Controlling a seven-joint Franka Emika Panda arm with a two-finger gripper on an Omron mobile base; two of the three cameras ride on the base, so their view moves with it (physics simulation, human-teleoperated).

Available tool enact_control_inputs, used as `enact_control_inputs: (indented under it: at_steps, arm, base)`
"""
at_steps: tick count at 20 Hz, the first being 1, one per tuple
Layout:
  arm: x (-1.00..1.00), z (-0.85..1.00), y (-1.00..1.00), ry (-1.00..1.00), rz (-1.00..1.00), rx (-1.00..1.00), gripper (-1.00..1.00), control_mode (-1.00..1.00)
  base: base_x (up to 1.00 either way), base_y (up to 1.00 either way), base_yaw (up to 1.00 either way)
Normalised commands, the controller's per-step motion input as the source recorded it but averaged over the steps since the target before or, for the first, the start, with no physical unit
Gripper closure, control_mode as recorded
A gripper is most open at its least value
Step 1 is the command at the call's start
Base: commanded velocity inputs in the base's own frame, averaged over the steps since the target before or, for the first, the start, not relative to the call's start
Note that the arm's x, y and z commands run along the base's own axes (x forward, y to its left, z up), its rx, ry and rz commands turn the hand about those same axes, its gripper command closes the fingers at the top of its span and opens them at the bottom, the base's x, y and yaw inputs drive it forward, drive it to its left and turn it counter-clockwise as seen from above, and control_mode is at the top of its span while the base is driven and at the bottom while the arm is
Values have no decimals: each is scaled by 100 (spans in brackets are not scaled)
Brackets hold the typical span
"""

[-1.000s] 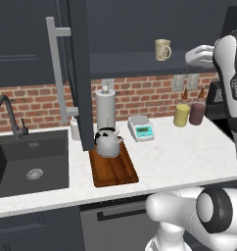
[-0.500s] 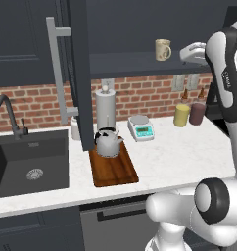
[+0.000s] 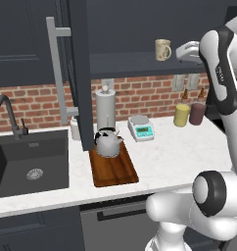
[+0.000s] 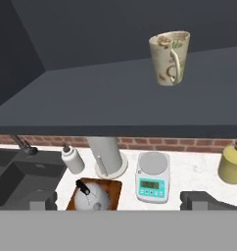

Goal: Pick the kettle from the counter and place it on the tray. Then pick the mug from the cabinet and place it on the tray. Then close the cabinet doors.

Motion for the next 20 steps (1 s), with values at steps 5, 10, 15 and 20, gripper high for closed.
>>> enact_control_inputs:
  at_steps: [5,10,15,20]
  arm:
    - [17,-3,-3,0,1,0,-100,-100]
    - [16,-2,-9,0,2,0,-100,-100]
    - [18,-2,-4,0,3,0,-100,-100]
    - [23,-4,0,0,2,0,-100,-100]
  base:
    - [0,0,0]
    - [0,0,0]
    - [0,0,0]
    - [0,0,0]
